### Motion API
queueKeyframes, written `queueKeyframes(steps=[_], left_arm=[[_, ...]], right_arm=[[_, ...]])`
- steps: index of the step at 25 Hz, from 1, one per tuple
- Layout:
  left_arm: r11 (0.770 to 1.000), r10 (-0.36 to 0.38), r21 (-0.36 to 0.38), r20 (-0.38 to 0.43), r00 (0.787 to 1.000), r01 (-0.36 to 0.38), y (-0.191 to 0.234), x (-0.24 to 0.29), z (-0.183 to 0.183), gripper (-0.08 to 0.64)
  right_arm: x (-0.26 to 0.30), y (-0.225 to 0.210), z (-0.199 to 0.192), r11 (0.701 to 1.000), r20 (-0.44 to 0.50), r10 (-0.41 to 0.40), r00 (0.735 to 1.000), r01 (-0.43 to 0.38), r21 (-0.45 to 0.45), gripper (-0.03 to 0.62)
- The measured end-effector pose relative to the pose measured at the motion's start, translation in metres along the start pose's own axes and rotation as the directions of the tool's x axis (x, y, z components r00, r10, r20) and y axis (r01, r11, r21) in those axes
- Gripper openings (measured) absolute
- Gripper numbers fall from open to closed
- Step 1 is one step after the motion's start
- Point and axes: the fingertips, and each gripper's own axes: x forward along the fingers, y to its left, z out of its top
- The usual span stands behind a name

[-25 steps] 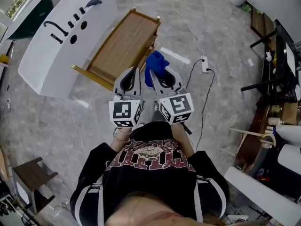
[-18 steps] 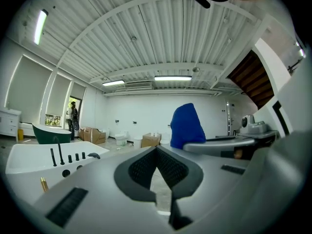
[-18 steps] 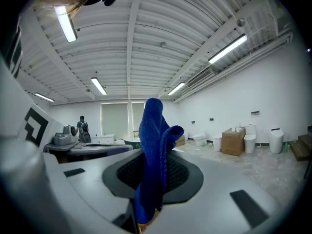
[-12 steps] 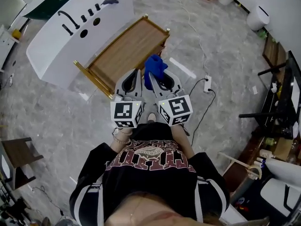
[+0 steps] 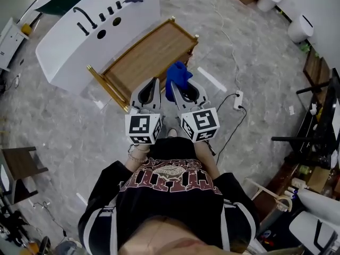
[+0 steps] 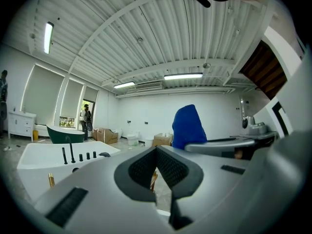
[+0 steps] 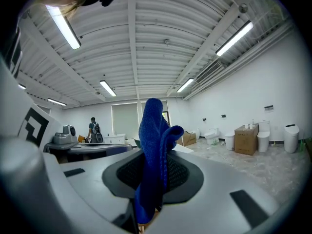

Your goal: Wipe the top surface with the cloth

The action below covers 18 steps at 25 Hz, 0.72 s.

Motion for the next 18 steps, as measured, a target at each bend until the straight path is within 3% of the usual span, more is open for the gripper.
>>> queueKeyframes(steps=[10, 18], left_arm=[[0.999, -0.029, -0.016, -0.002, 1.0, 0.029, 0.021, 0.045, -0.001, 0.048], [0.999, -0.027, -0.041, -0.007, 1.0, 0.026, 0.07, 0.091, 0.0, 0.048]], right_arm=[[0.038, -0.023, -0.002, 1.0, -0.012, -0.03, 0.999, 0.03, 0.003, 0.088], [0.105, -0.033, 0.006, 1.0, -0.03, -0.017, 0.999, 0.017, -0.017, 0.087]])
